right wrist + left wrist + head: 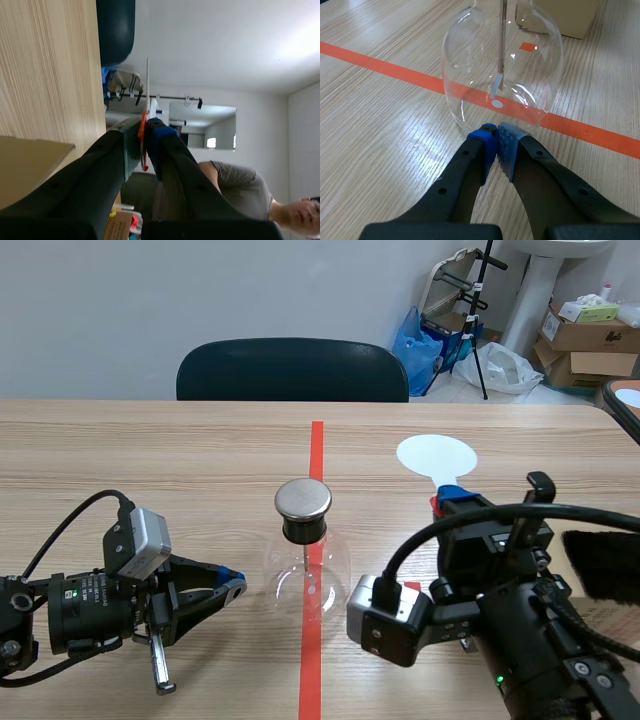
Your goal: Do the electroscope experiment
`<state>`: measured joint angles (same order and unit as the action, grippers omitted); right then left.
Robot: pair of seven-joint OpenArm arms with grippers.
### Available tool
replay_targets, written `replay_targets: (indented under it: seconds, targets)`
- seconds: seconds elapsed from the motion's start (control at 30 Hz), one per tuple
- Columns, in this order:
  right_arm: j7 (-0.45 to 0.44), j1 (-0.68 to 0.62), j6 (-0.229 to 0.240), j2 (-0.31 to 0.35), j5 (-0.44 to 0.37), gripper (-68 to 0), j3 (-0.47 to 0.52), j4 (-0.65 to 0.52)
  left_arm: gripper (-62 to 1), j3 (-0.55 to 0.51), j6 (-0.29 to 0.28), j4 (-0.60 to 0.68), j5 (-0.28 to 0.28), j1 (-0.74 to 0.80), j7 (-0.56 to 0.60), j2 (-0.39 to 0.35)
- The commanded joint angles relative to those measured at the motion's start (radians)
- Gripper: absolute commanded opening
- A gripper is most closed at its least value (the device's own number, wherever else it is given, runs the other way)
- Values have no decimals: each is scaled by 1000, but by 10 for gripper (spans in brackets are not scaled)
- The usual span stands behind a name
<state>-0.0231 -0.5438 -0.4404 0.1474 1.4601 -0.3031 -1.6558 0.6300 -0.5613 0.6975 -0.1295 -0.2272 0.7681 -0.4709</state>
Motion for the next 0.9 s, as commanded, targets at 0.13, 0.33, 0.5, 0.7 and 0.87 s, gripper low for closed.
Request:
replay_targets:
  seconds: [0.13,0.33,0.5,0.7,0.87]
  targets:
    - [121,9,-11,13,1,-658,3,-3,-573,-1,-2,15,13,-5,19,2]
    - [156,9,-11,13,1,-658,3,-3,-573,-1,-2,15,13,-5,19,2]
    - [156,9,-11,13,1,-658,3,-3,-573,-1,-2,15,13,-5,19,2]
    - [155,9,-11,13,1,-658,3,-3,-573,-1,-2,15,13,-5,19,2]
    - [156,9,-11,13,1,-658,3,-3,-573,-1,-2,15,13,-5,19,2]
